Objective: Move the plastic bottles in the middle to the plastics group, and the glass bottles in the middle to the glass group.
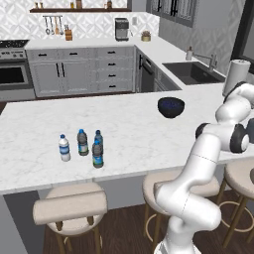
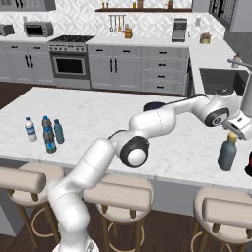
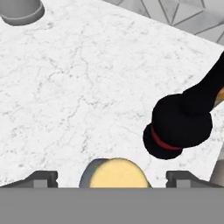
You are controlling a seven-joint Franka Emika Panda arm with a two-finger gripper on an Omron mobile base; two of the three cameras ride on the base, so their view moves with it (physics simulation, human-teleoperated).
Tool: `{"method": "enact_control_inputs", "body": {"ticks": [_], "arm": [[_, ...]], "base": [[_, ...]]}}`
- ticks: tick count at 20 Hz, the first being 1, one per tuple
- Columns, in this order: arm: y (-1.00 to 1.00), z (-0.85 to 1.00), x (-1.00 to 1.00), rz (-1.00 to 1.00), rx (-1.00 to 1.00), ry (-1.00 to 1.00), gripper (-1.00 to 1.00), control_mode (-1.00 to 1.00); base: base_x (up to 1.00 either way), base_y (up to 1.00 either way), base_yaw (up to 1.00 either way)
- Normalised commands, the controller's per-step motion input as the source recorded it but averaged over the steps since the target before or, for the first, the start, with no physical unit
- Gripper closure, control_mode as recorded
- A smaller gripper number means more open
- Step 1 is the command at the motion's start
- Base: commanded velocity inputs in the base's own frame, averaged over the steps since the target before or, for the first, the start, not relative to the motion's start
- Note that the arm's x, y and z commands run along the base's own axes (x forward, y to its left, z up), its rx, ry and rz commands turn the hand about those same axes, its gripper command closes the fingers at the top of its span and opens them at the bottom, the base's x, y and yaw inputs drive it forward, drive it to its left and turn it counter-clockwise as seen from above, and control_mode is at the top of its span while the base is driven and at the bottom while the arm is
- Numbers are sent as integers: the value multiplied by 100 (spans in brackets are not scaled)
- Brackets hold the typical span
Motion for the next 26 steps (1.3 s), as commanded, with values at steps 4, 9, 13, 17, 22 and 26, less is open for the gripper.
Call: {"method": "enact_control_inputs", "body": {"ticks": [4,9,13,17,22,26], "arm": [[24,18,-12,0,1,-3,-100,-100],[44,3,-41,0,0,-3,-100,-100],[65,0,-47,0,0,0,-100,-100],[87,0,-51,1,0,0,-100,-100],[100,0,-64,5,-1,2,-100,-100],[100,-2,-67,16,-12,0,-100,-100]], "base": [[0,0,0],[0,0,0],[0,0,0],[0,0,0],[0,0,0],[0,0,0]]}}
